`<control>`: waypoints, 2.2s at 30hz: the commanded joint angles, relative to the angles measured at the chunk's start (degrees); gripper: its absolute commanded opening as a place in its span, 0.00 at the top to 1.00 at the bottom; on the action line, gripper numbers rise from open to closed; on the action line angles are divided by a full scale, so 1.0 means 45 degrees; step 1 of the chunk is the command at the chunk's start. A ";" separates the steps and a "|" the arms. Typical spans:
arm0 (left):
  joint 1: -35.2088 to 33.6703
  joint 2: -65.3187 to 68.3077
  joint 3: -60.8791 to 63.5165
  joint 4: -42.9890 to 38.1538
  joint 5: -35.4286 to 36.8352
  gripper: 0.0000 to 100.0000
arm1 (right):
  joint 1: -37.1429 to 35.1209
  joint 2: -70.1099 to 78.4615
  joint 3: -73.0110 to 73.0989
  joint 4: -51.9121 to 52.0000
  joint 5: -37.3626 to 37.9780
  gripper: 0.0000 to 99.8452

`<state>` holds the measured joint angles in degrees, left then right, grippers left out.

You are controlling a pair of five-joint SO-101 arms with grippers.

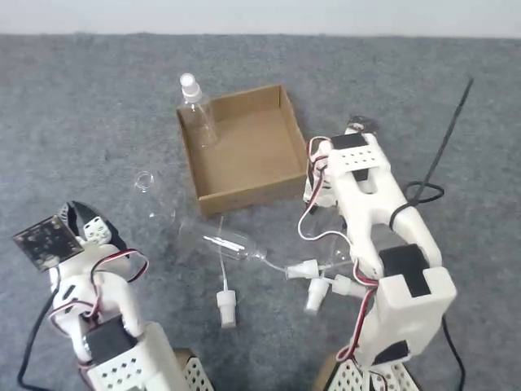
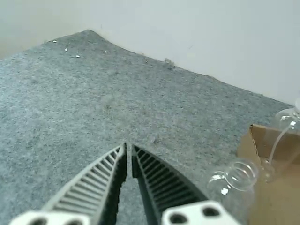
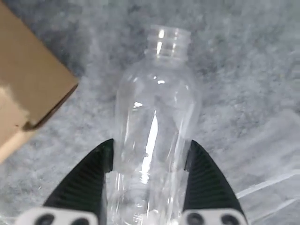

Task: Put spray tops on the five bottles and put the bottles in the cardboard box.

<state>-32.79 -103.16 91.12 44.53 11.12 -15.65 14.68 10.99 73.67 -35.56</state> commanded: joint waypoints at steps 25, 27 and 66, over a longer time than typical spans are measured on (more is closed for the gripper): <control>-0.0059 -0.0293 -0.0088 -0.0430 0.0078 0.98 | 0.1748 0.0088 -0.0703 -0.0127 0.0274 0.83; -0.0059 -0.0293 -0.0088 -0.0430 0.0078 0.98 | 0.1748 0.0068 -0.0723 -0.0127 0.0274 0.80; -0.0059 -0.0293 0.0010 -0.0488 0.0078 0.98 | 0.2764 0.1788 -0.3497 0.0518 0.0371 1.00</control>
<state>-32.79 -103.16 91.12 44.53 11.12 -3.96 24.09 0.26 75.25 -34.86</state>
